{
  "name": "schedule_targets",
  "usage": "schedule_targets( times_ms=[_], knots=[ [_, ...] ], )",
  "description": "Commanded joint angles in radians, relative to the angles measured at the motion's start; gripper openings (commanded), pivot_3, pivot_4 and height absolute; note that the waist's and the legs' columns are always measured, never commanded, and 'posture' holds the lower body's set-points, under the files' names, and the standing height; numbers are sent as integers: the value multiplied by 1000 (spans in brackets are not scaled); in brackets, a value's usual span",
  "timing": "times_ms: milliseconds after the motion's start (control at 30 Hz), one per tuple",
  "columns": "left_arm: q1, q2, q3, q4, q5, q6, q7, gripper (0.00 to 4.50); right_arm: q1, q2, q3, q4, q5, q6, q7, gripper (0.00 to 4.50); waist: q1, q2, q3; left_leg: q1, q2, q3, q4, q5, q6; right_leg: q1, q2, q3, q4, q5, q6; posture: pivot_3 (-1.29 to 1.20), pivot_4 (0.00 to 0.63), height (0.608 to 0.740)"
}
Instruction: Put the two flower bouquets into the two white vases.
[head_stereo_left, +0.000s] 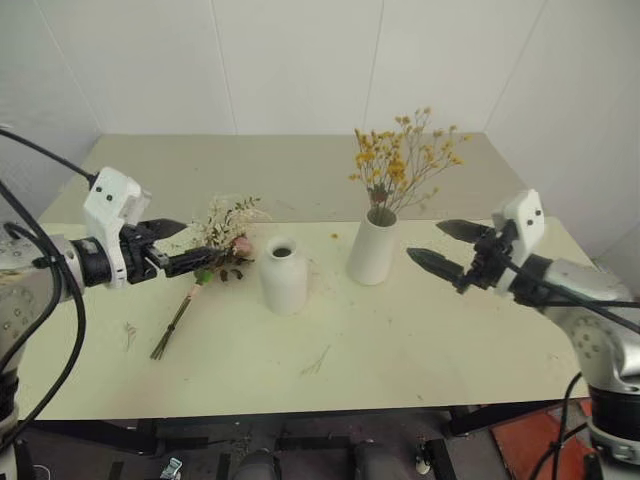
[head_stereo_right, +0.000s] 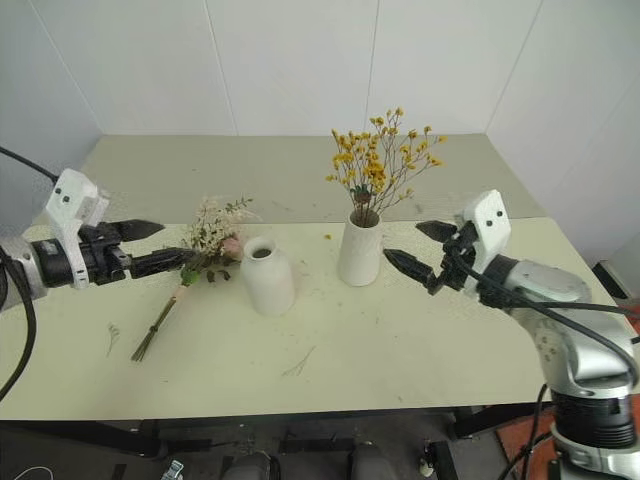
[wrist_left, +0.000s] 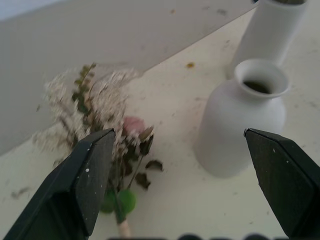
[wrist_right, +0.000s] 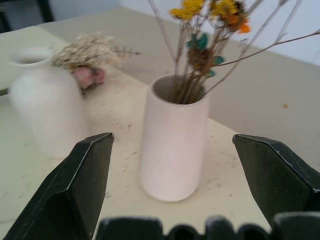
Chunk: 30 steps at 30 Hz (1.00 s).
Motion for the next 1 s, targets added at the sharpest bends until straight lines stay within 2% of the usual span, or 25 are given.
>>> schedule_targets(
  times_ms=[33, 267, 500, 867, 1000],
  knots=[
    [-94, 3, -29, 3, 12, 204, 111, 4500, -49, -71, -35, -32, 120, 27, 153, 4459, 0, 0, 0, 0, 0, 0, 0, 0, 0, 0, 0, 0, 0, 0, 0, 0, 150, 740],
    [-123, 1, -188, -22, 80, 375, 207, 4500, -109, -112, 13, 0, 130, -10, 267, 4459, 0, -1, 1, 0, 0, 0, 0, 0, 0, 0, 0, 0, 0, 0, 0, 0, 150, 740],
    [-167, -98, -241, 92, 148, 375, 266, 4500, -125, -95, 44, 17, 96, -41, 269, 4459, 7, -2, 1, -1, -1, 0, 0, 0, 0, -1, 0, 0, 0, 0, 0, 0, 150, 740],
    [-238, -174, -384, 354, 244, 244, 204, 4500, -115, -79, 48, 10, 78, -56, 247, 4459, 14, -2, 1, -1, -1, 0, 0, 0, 0, -1, -1, 0, 0, 0, 0, 0, 150, 740],
    [-252, -204, -414, 422, 284, 172, 187, 3675, -108, -83, 42, 3, 80, -55, 253, 4500, 23, -2, 1, -1, -2, 0, 0, 0, 0, -1, -1, 0, 0, 0, 0, 0, 150, 740]
  ],
)
